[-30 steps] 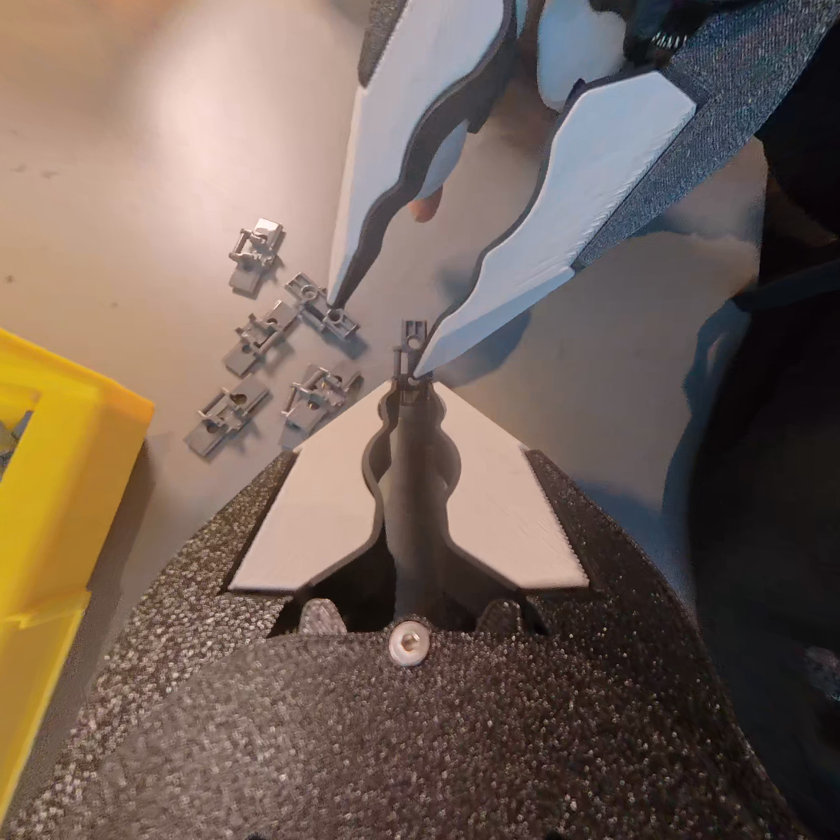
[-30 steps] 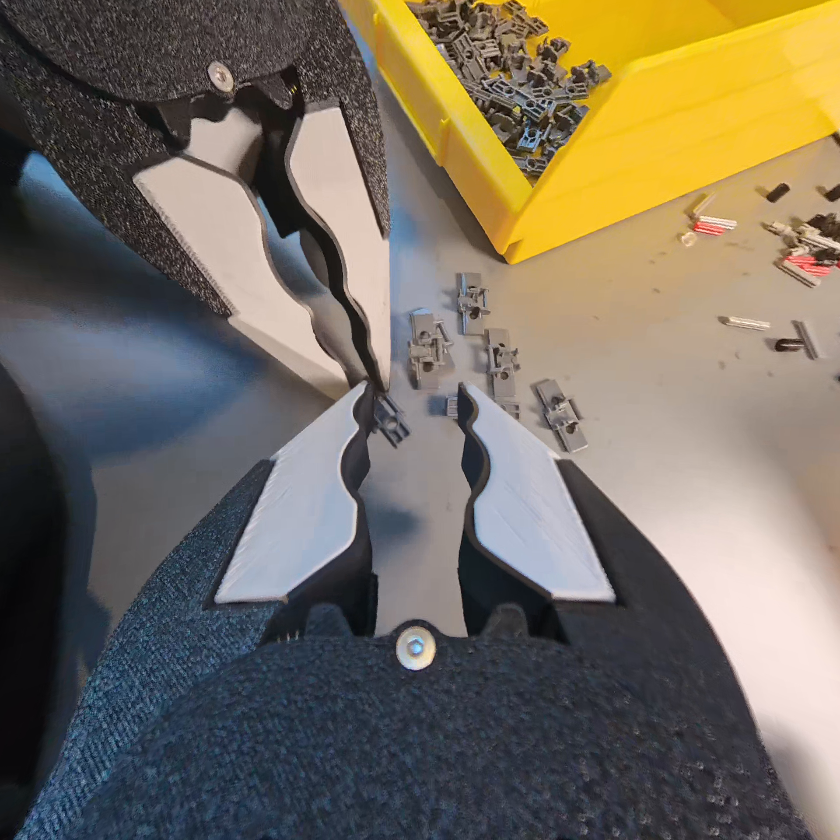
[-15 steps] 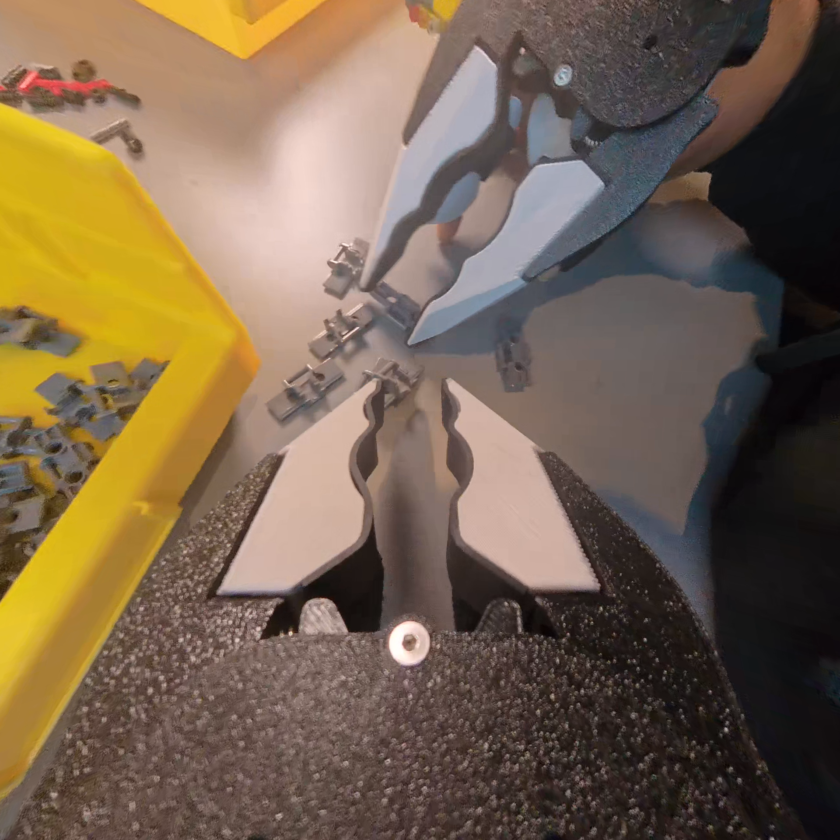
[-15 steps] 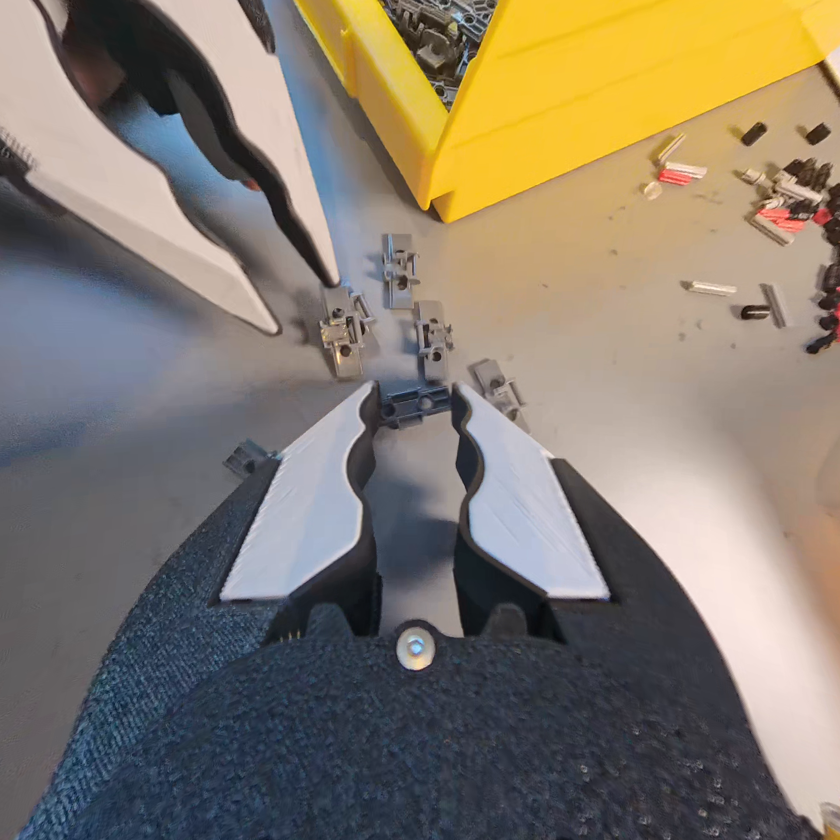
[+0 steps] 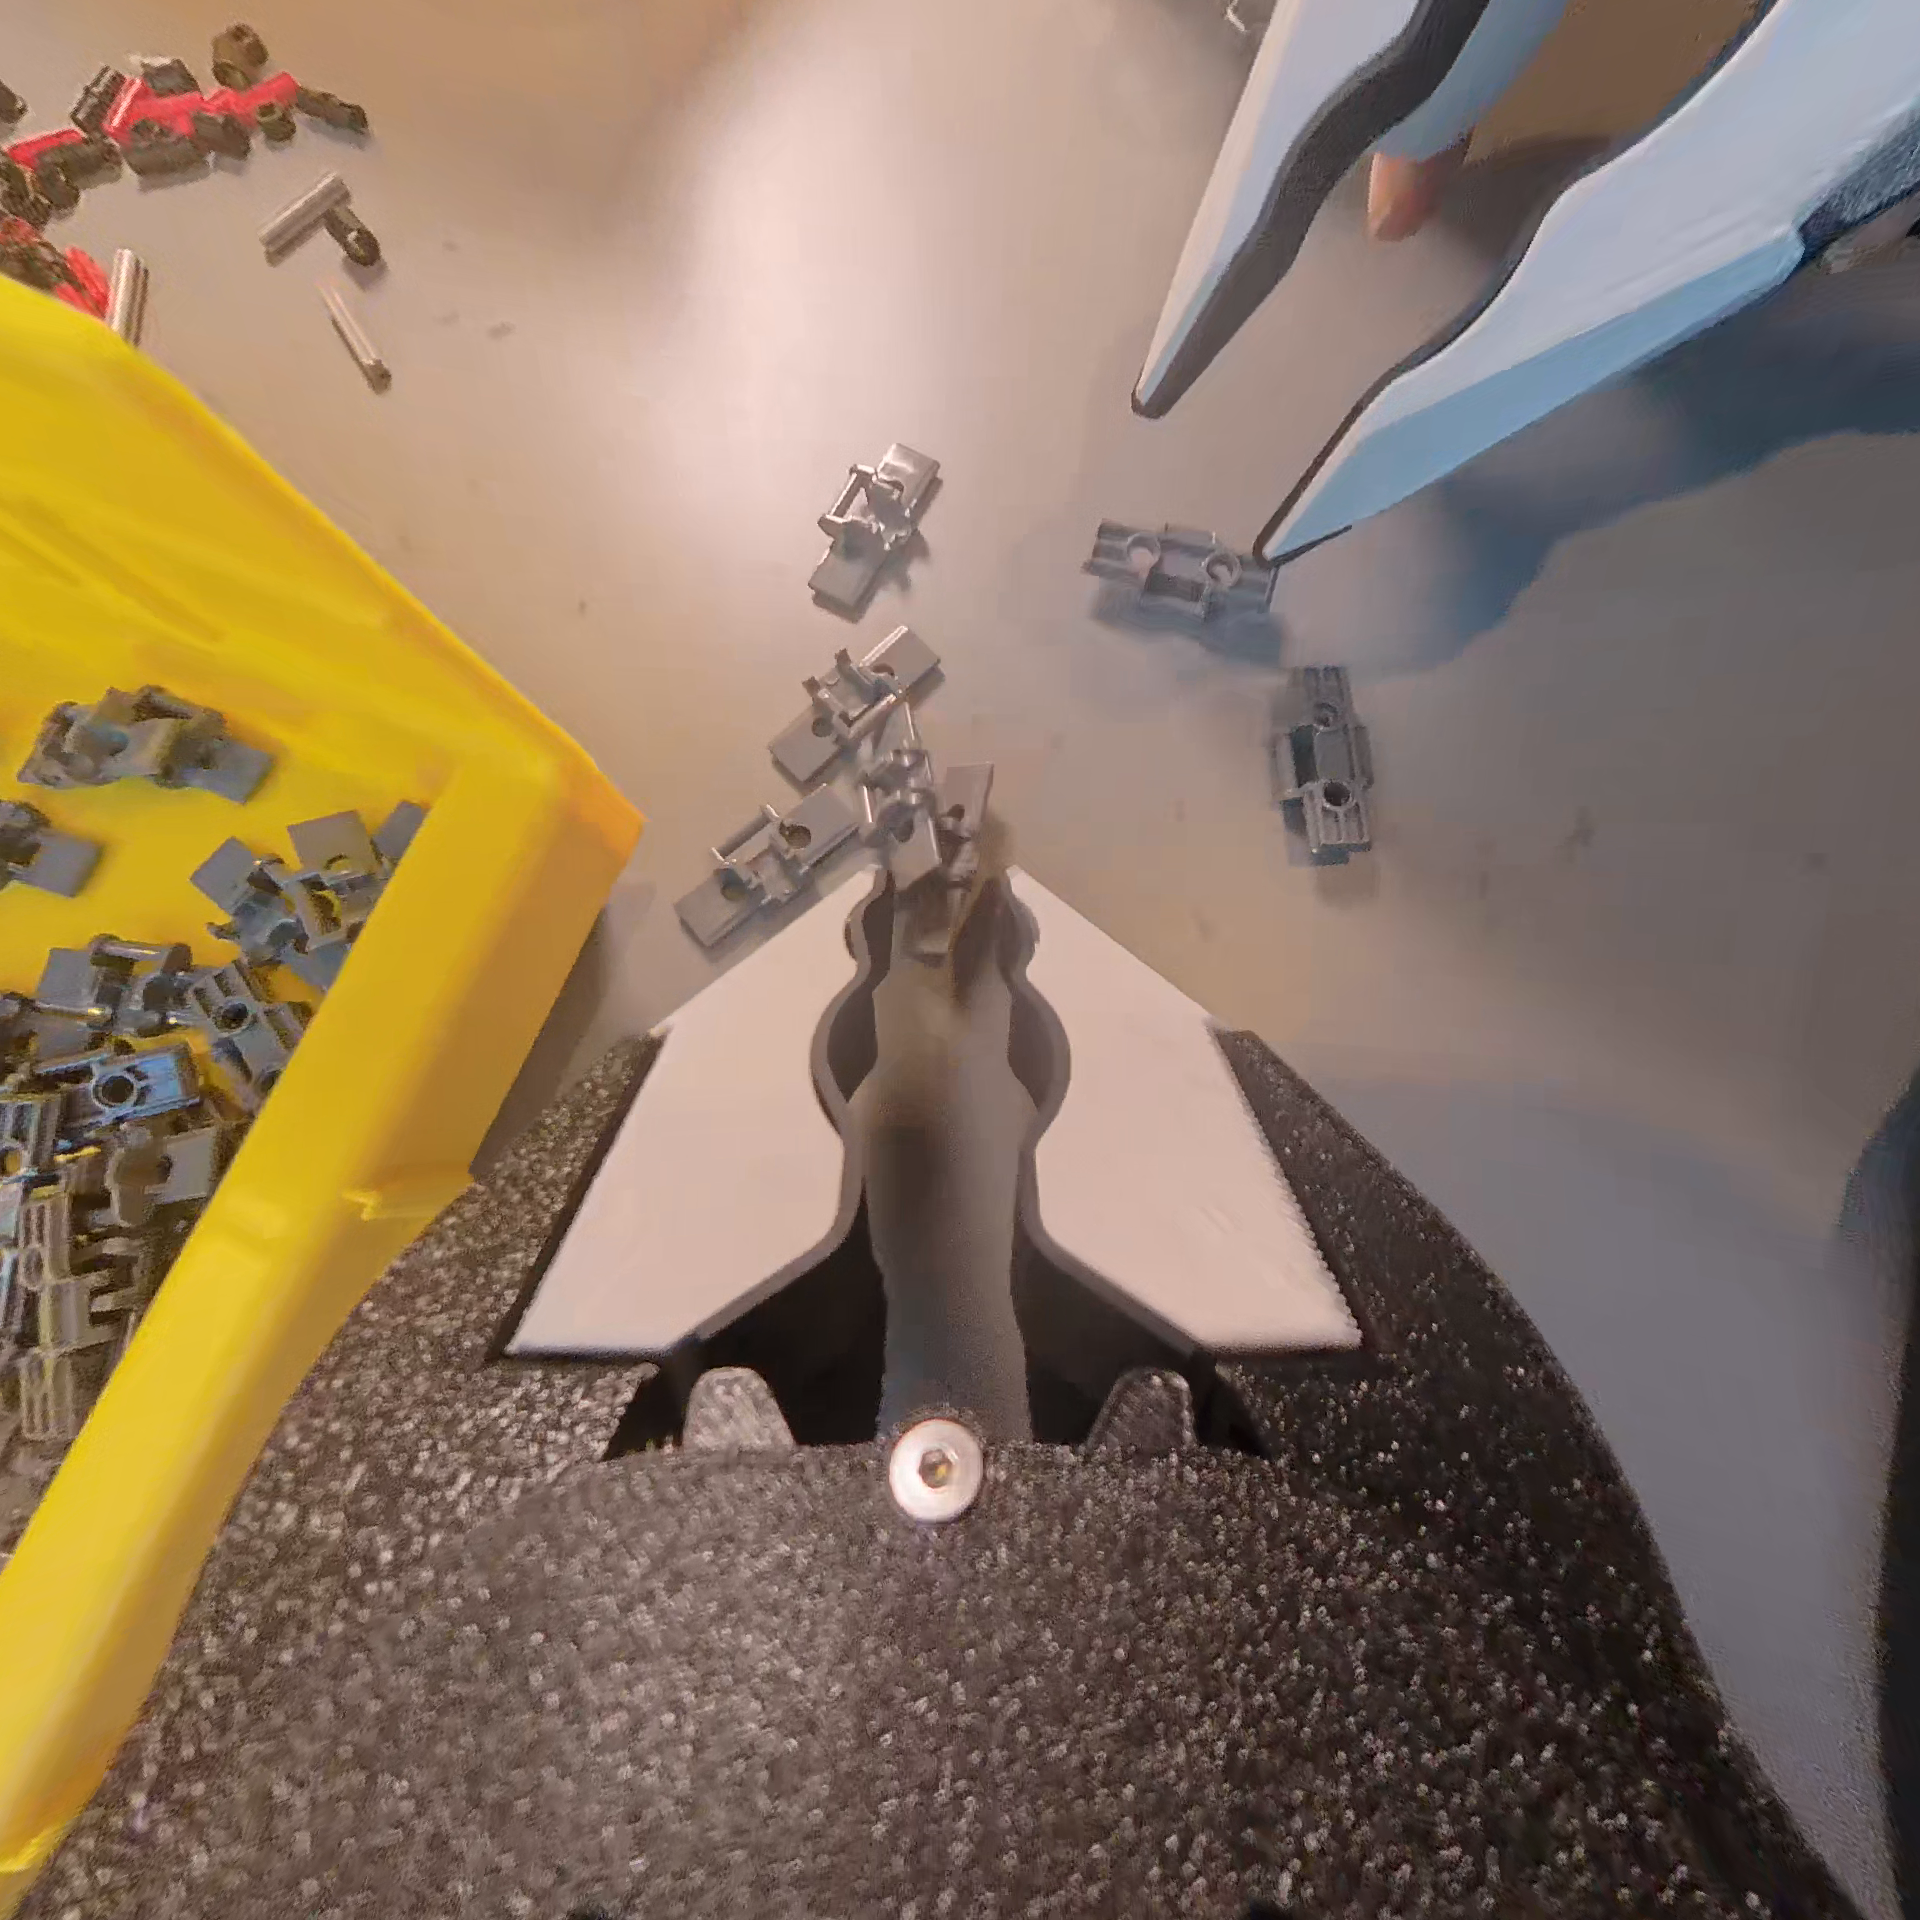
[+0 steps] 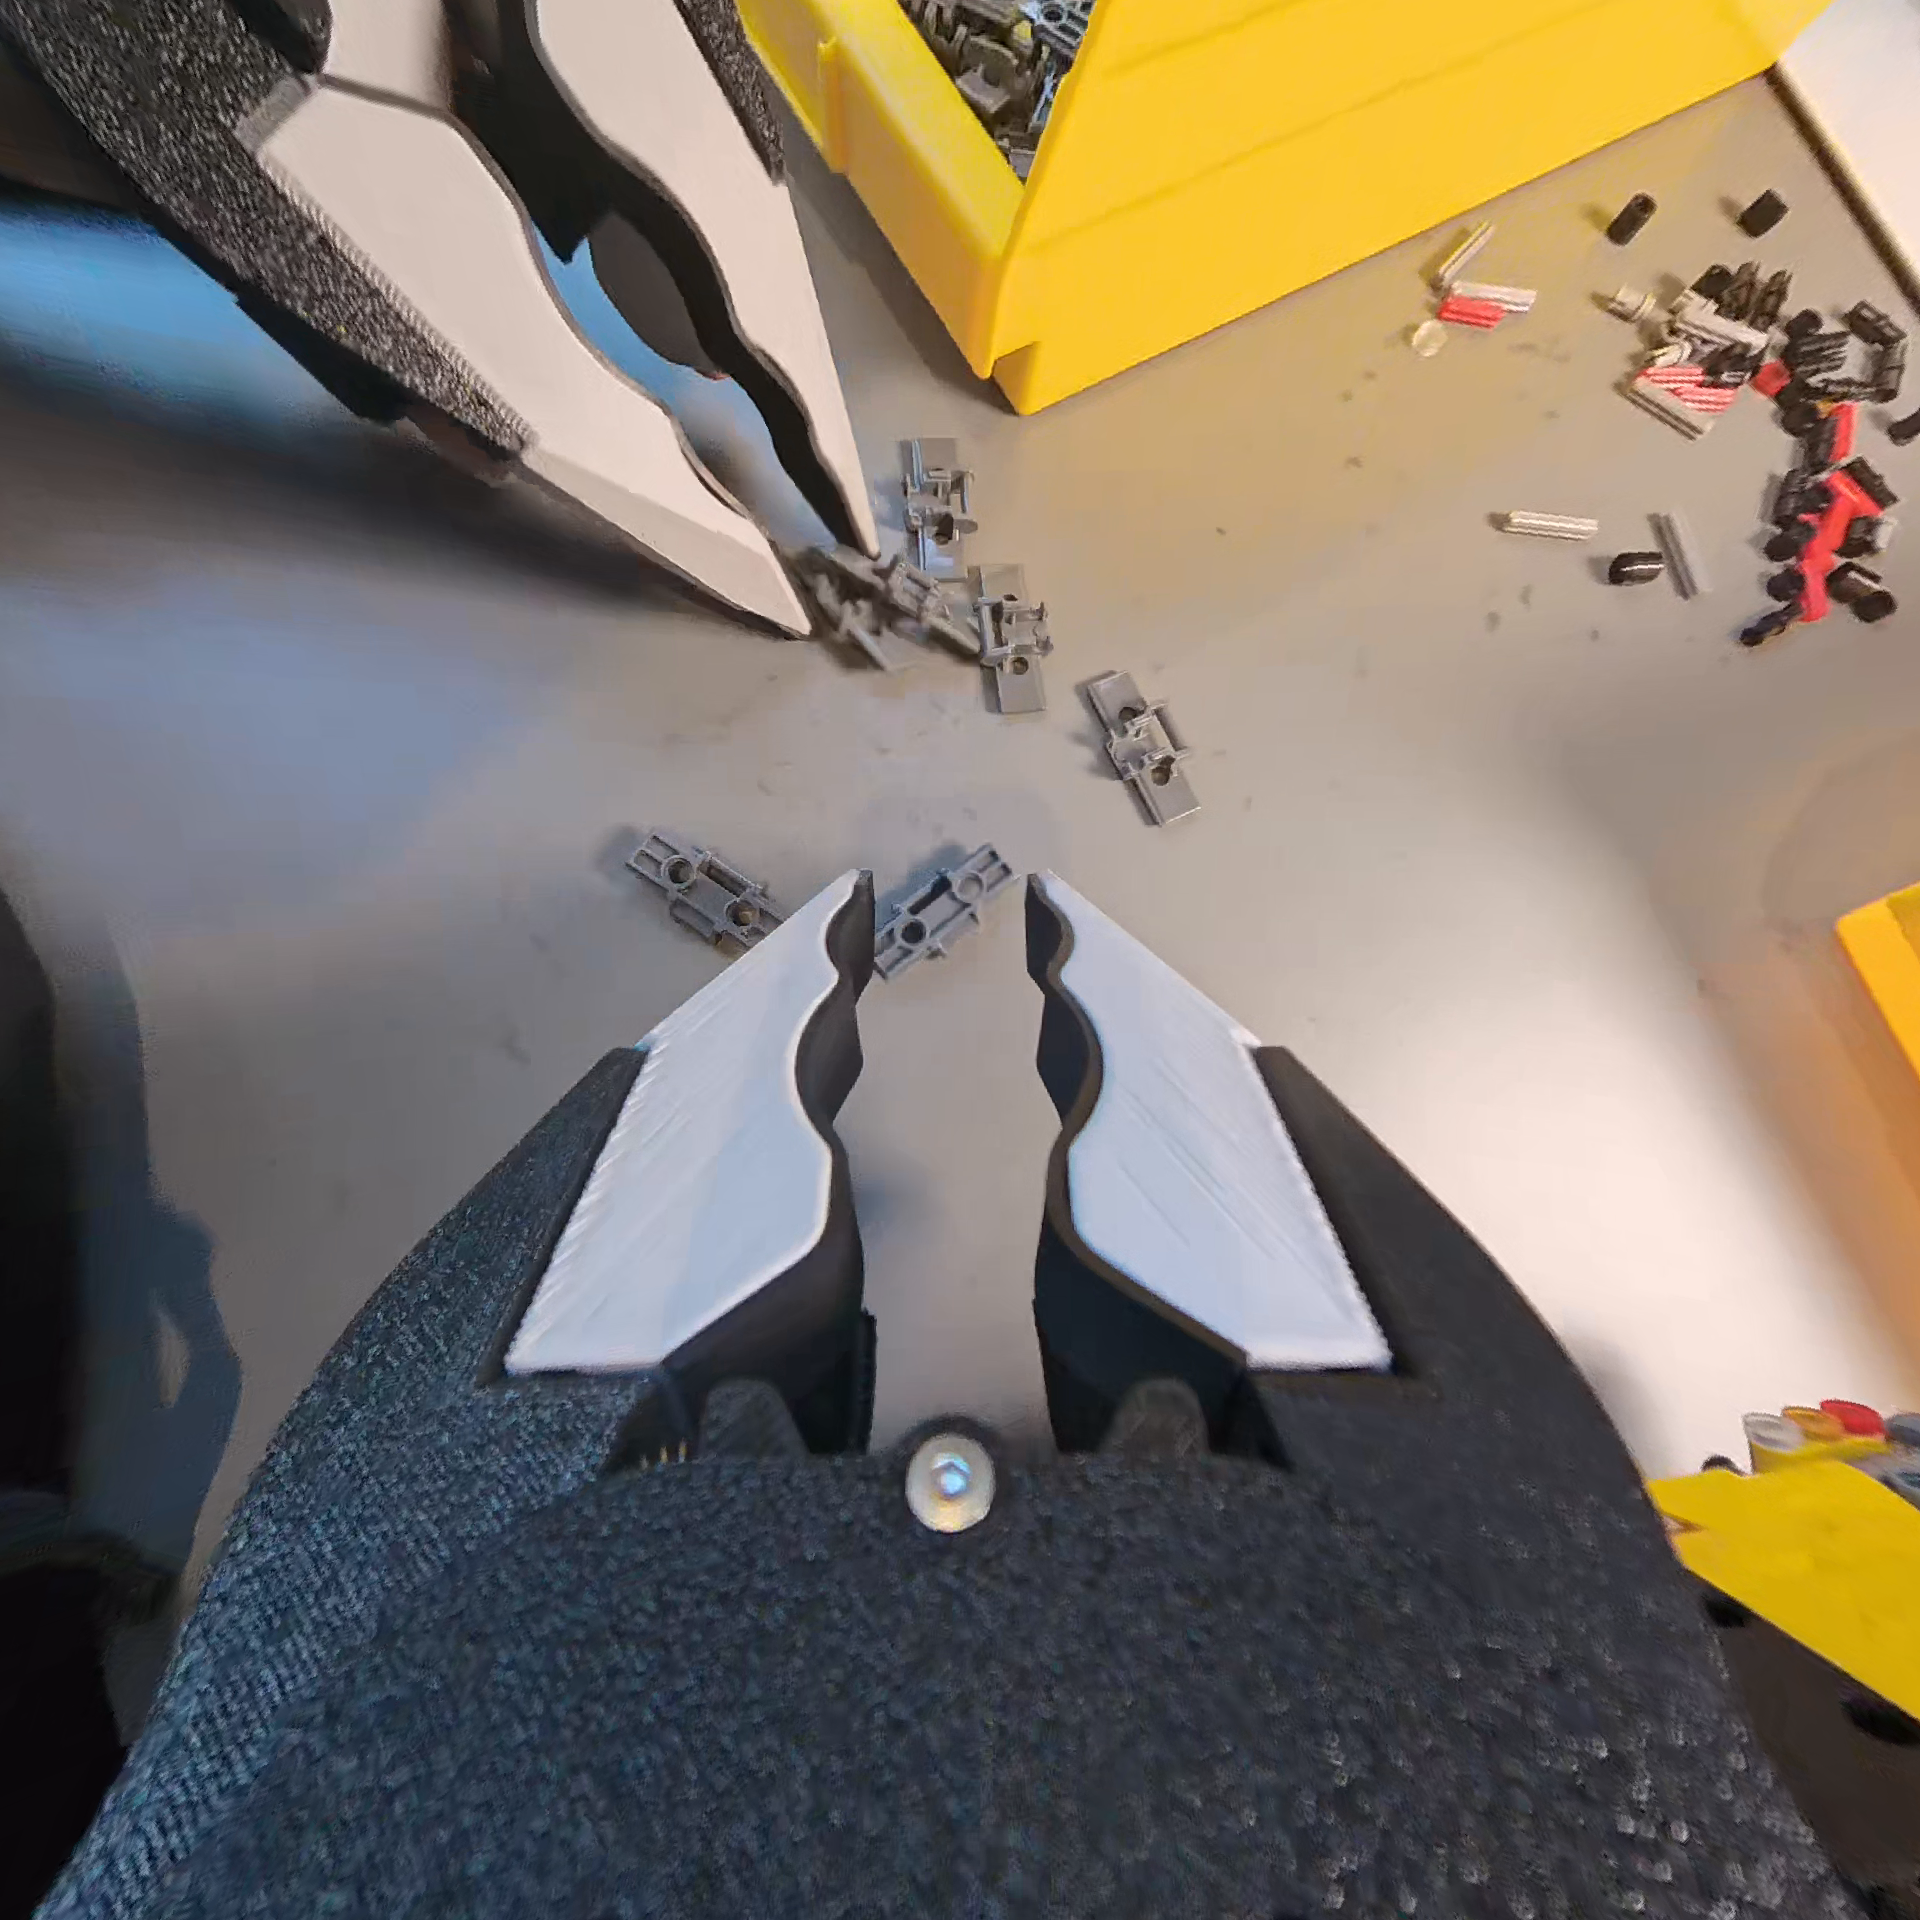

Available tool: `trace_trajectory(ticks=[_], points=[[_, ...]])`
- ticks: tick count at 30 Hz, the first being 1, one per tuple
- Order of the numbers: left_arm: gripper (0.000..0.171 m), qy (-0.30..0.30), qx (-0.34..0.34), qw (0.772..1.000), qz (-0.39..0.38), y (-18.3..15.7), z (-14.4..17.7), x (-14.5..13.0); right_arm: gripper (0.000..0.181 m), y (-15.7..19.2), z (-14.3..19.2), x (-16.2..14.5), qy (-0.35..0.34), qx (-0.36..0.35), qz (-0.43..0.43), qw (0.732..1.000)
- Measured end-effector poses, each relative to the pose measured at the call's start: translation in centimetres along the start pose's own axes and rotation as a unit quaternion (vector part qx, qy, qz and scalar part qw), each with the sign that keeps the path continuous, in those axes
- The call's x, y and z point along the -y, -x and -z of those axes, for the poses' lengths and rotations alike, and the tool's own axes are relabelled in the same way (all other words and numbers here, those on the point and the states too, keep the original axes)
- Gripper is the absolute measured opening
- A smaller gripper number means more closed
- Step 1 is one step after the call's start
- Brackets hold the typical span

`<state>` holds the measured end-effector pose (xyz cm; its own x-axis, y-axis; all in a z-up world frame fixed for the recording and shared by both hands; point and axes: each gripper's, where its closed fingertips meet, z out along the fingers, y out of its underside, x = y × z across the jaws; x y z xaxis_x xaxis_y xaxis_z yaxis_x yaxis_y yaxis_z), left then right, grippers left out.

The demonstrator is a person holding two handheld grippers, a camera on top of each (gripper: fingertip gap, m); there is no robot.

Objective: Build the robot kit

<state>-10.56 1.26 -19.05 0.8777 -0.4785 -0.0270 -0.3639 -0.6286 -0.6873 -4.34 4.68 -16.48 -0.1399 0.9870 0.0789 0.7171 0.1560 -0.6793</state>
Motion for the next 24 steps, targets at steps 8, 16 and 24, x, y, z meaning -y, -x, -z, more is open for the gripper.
trace_trajectory(ticks=[8,16,24], points=[[0.014,-0.015,0.001,1.000,-0.017,-0.2,0.0,0.6,0.030,0.6,-0.8,1.7,-0.065,0.017,0.017,0.998],[0.013,-0.043,-0.060,0.997,-0.018,-2.9,1.1,1.0,0.036,1.9,-2.5,2.6,-0.048,0.045,0.143,0.987],[0.014,-0.066,-0.079,0.995,-0.014,-4.6,-0.1,2.5,0.038,1.9,0.8,1.3,-0.026,0.069,0.124,0.990]])
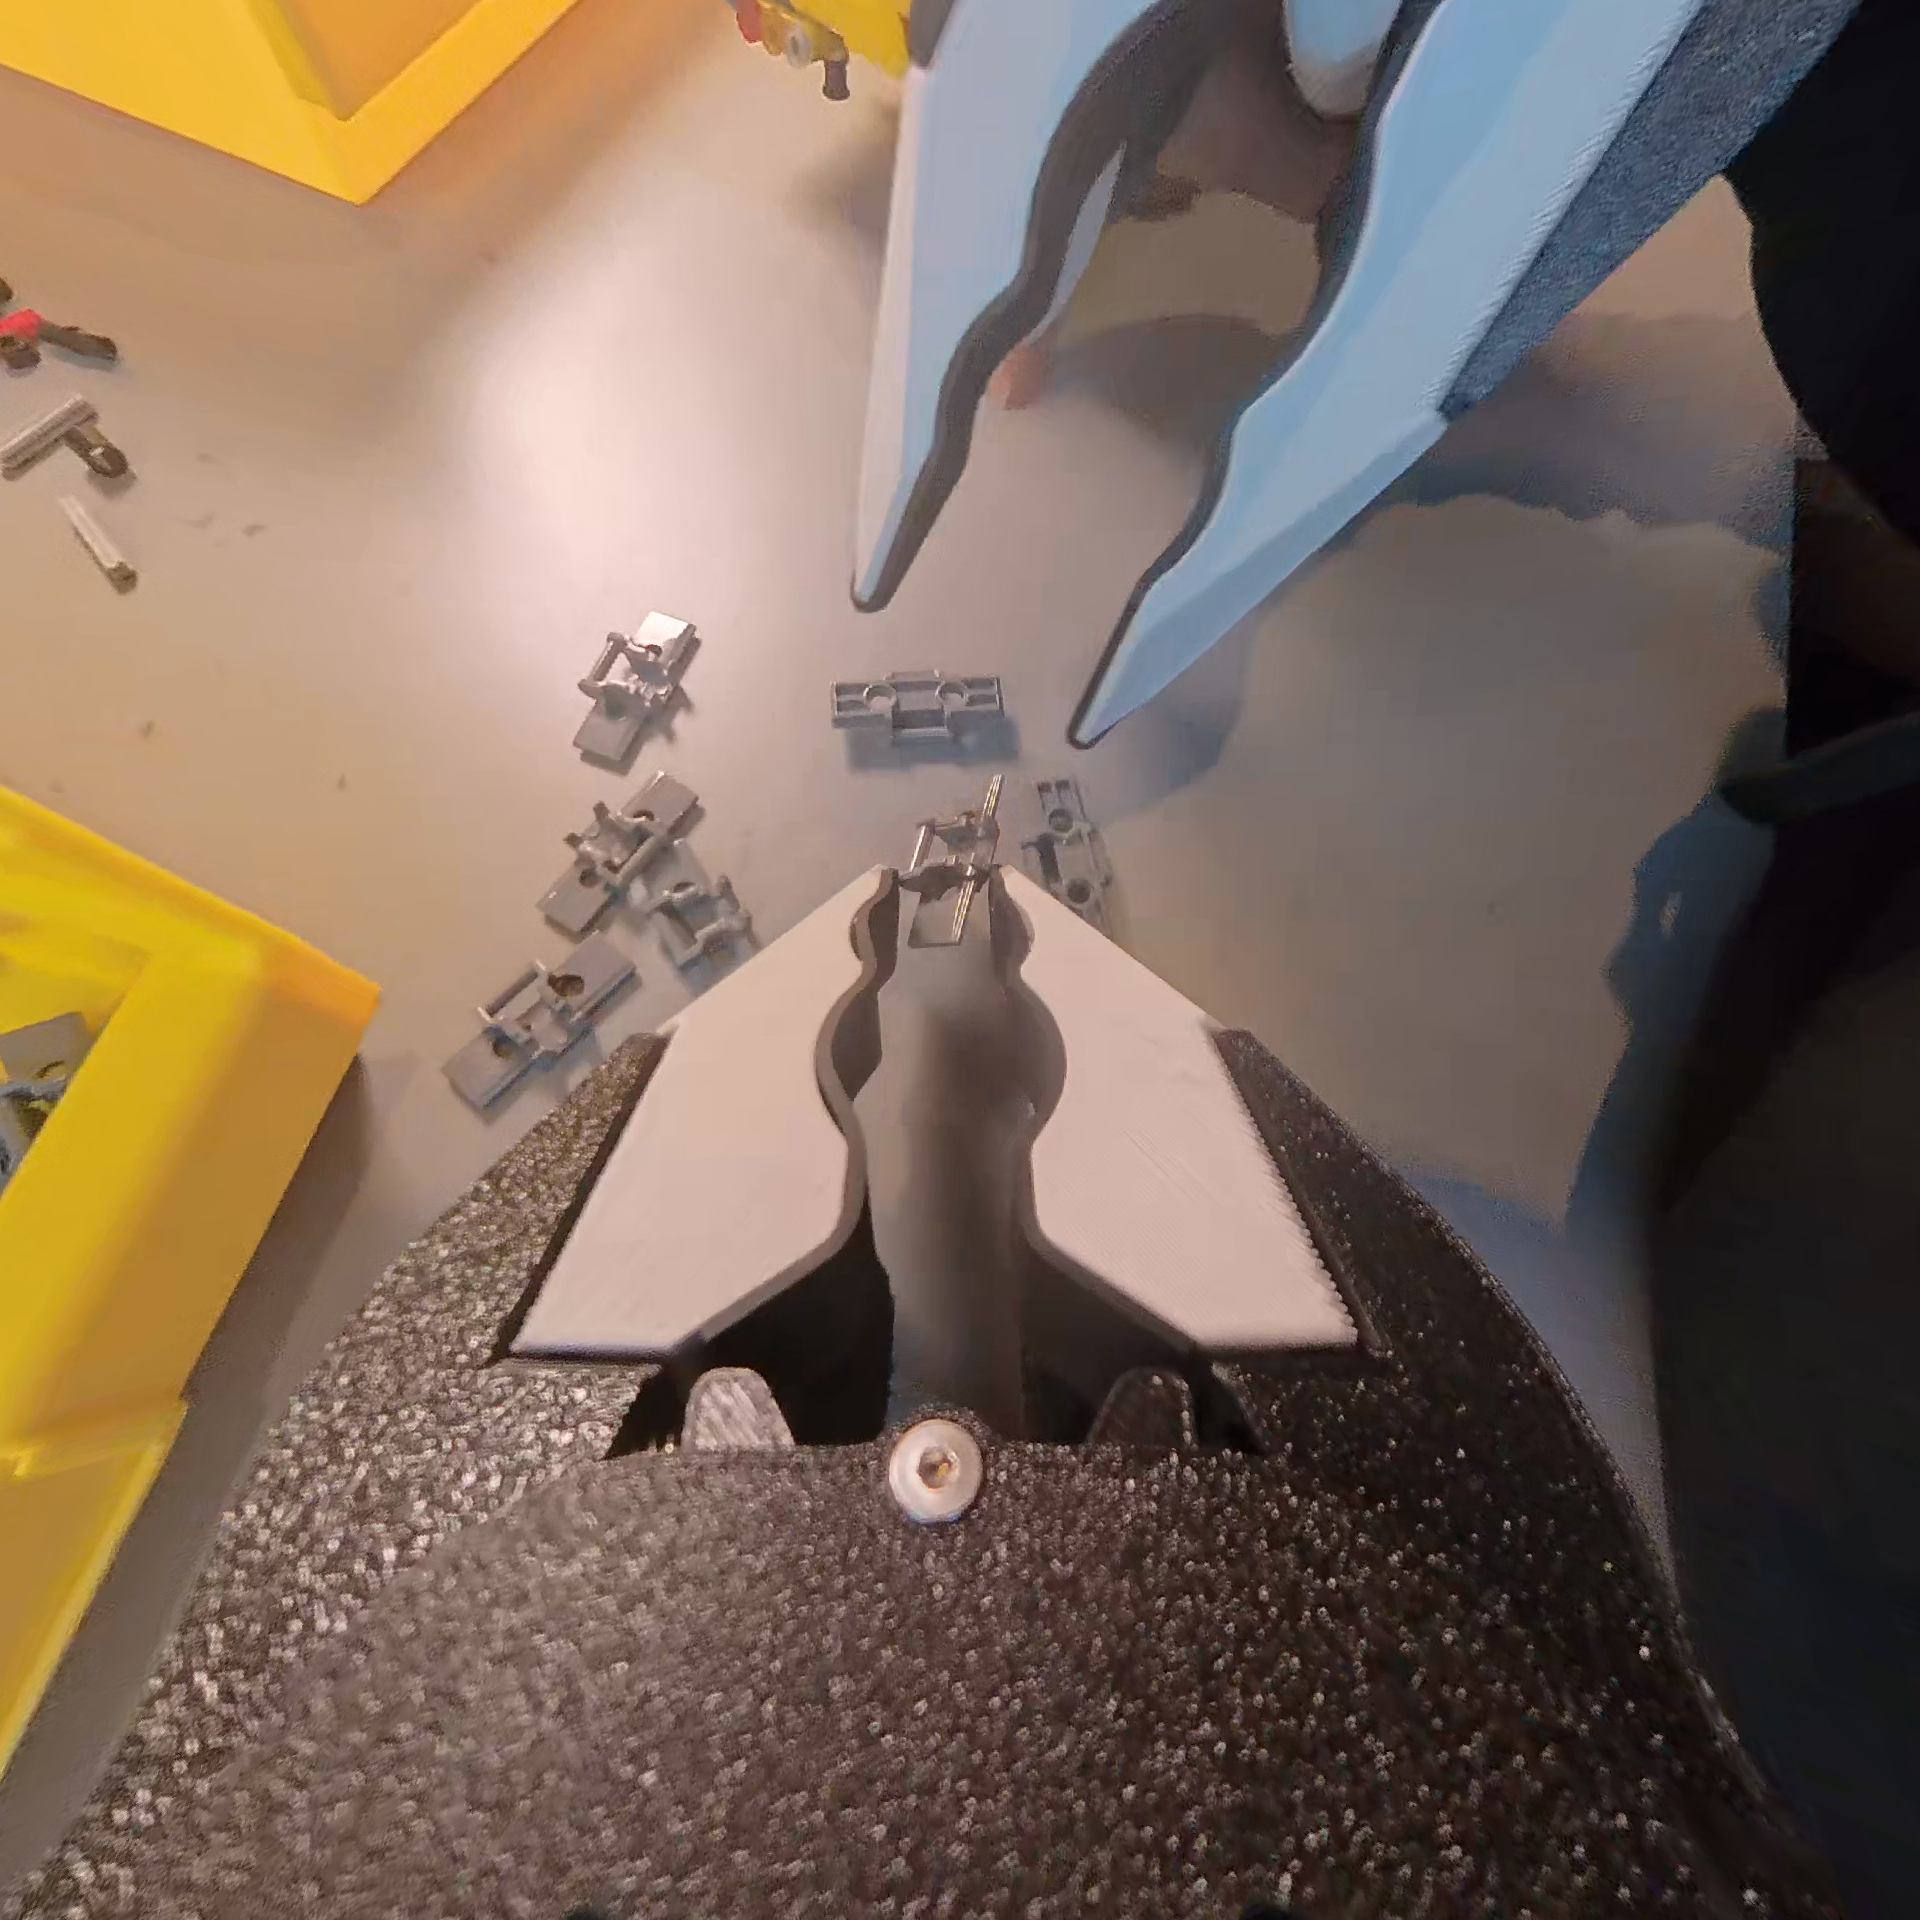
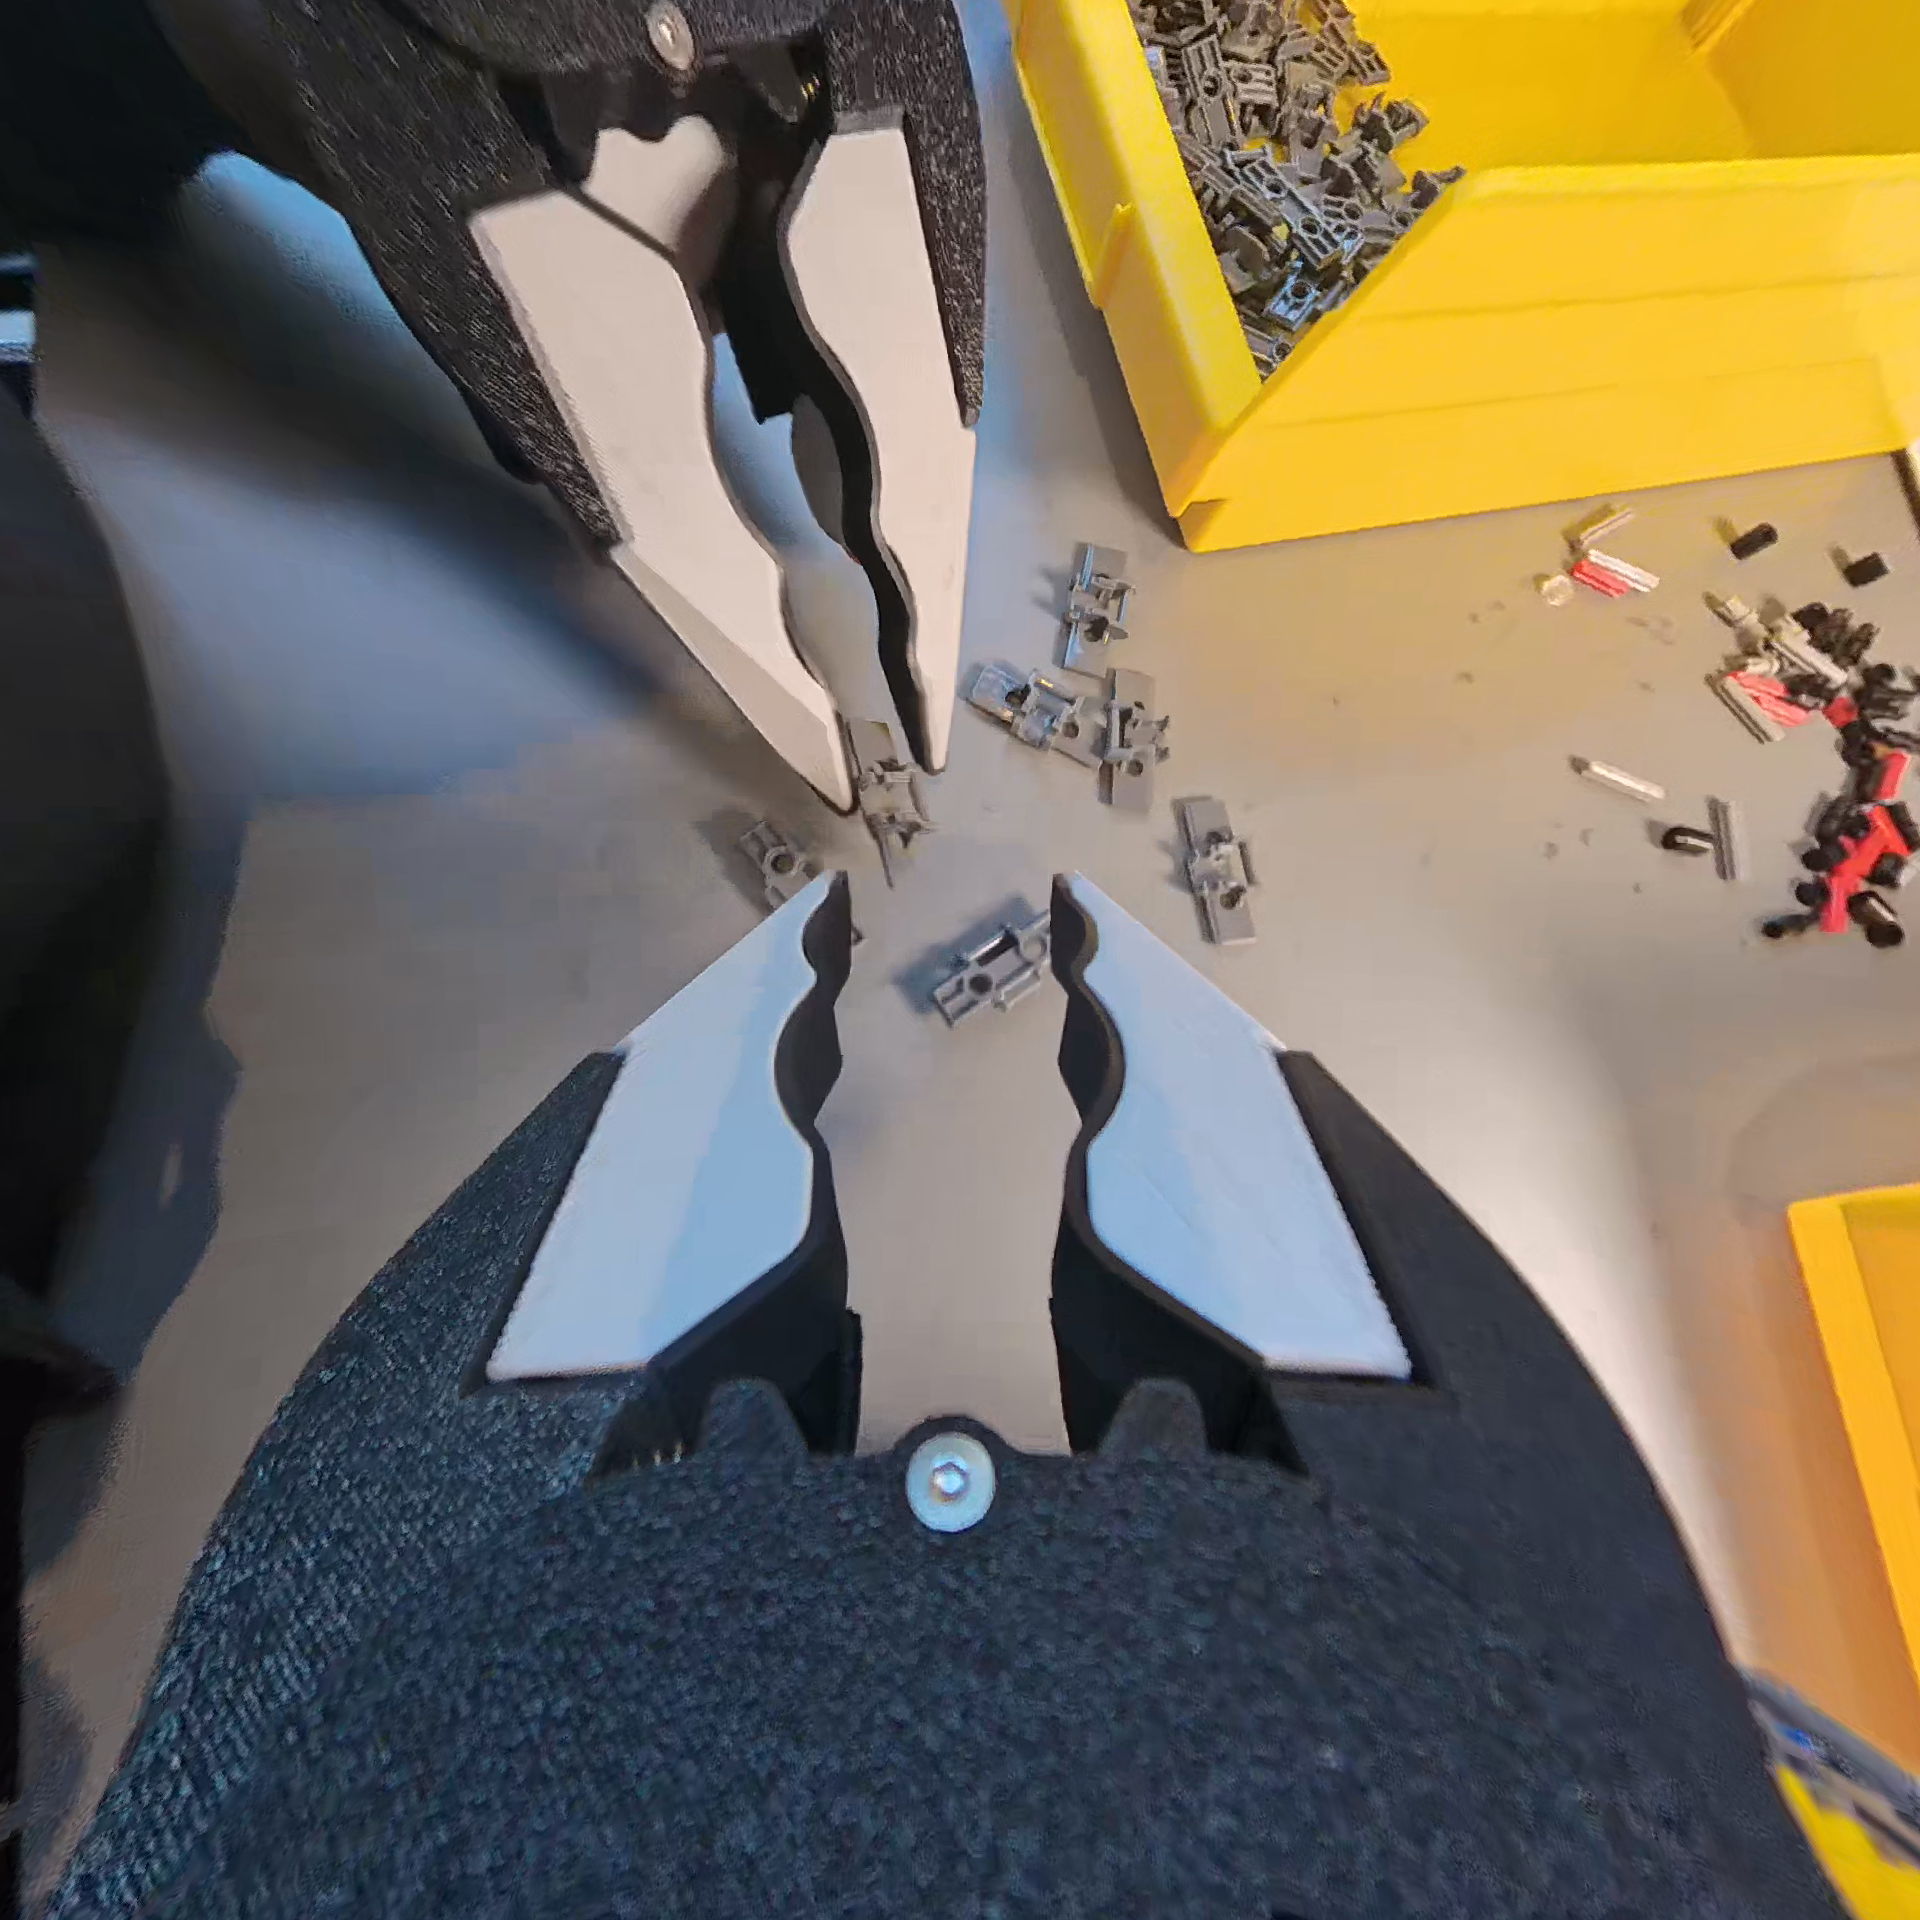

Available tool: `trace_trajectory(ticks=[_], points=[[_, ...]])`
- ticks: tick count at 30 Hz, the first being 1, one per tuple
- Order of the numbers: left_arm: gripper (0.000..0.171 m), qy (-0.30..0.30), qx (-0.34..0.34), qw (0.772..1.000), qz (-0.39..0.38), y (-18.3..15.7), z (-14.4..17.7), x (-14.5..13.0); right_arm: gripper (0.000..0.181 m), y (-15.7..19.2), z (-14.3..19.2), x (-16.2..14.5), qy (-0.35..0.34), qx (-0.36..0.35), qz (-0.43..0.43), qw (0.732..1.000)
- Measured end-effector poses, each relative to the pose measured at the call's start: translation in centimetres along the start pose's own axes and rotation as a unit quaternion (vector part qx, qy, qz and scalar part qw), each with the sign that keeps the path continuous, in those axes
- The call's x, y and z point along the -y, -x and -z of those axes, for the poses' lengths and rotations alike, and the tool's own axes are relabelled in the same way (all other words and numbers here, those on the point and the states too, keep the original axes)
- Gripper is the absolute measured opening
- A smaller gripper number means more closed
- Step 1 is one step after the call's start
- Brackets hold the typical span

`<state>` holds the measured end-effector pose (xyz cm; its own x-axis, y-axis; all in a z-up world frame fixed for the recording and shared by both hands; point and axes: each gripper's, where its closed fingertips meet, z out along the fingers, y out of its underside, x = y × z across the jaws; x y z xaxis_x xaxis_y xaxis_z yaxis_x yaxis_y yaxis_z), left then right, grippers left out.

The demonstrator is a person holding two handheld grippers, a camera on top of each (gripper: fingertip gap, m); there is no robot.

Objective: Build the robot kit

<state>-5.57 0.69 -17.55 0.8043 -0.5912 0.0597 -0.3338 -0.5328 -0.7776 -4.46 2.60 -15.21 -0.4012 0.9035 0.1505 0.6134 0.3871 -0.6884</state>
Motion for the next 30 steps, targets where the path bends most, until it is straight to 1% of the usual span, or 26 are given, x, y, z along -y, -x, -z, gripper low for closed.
trace_trajectory(ticks=[2,3,4,6,8,10,13,17,20,22,24,27,28,29,30], points=[[0.017,-0.010,-0.009,1.000,0.000,-0.4,-0.8,0.7,0.039,0.2,0.8,-0.5,0.002,-0.004,-0.010,1.000],[0.022,-0.023,-0.018,1.000,0.002,-0.7,-0.9,1.2,0.039,0.2,1.1,-0.8,0.003,-0.008,-0.015,1.000],[0.025,-0.035,-0.020,0.999,0.004,-0.7,-0.8,1.7,0.039,0.1,1.3,-1.0,0.004,-0.011,-0.019,1.000],[0.025,-0.048,0.011,0.999,0.019,0.9,0.0,2.1,0.039,0.0,1.5,-1.6,0.005,-0.019,-0.030,0.999],[0.026,-0.033,0.058,0.997,0.047,3.3,0.9,1.0,0.039,-0.2,1.5,-1.9,0.004,-0.026,-0.039,0.999],[0.027,0.000,0.084,0.994,0.067,4.8,1.3,-0.7,0.039,-0.3,1.3,-2.1,0.002,-0.027,-0.045,0.999],[0.028,0.029,0.081,0.994,0.074,4.7,0.8,-2.0,0.039,-0.5,0.8,-1.8,-0.007,-0.027,-0.047,0.999],[0.018,0.045,0.108,0.992,0.048,5.0,0.5,-2.1,0.039,-0.7,0.5,-1.2,-0.026,-0.029,-0.051,0.998],[0.009,0.049,0.101,0.993,0.037,4.7,0.4,-2.0,0.039,-0.9,0.6,-1.2,-0.031,-0.034,-0.053,0.998],[0.008,0.046,0.087,0.995,0.028,4.2,0.2,-1.8,0.039,-1.0,0.9,-1.4,-0.033,-0.040,-0.056,0.997],[0.008,0.024,0.052,0.998,0.018,2.8,-0.2,-1.0,0.039,-1.1,1.3,-1.5,-0.039,-0.045,-0.062,0.996],[0.009,-0.046,-0.001,0.999,0.010,0.6,-0.1,1.7,0.039,-1.3,1.9,-1.6,-0.052,-0.054,-0.071,0.995],[0.014,-0.065,-0.012,0.998,0.018,0.4,0.2,2.4,0.039,-1.3,2.0,-1.6,-0.057,-0.056,-0.075,0.994],[0.024,-0.076,-0.015,0.997,0.029,0.7,0.5,2.8,0.039,-1.4,2.1,-1.6,-0.061,-0.057,-0.078,0.993],[0.027,-0.079,-0.005,0.996,0.036,1.3,0.9,2.8,0.039,-1.4,2.2,-1.6,-0.064,-0.058,-0.081,0.993]])
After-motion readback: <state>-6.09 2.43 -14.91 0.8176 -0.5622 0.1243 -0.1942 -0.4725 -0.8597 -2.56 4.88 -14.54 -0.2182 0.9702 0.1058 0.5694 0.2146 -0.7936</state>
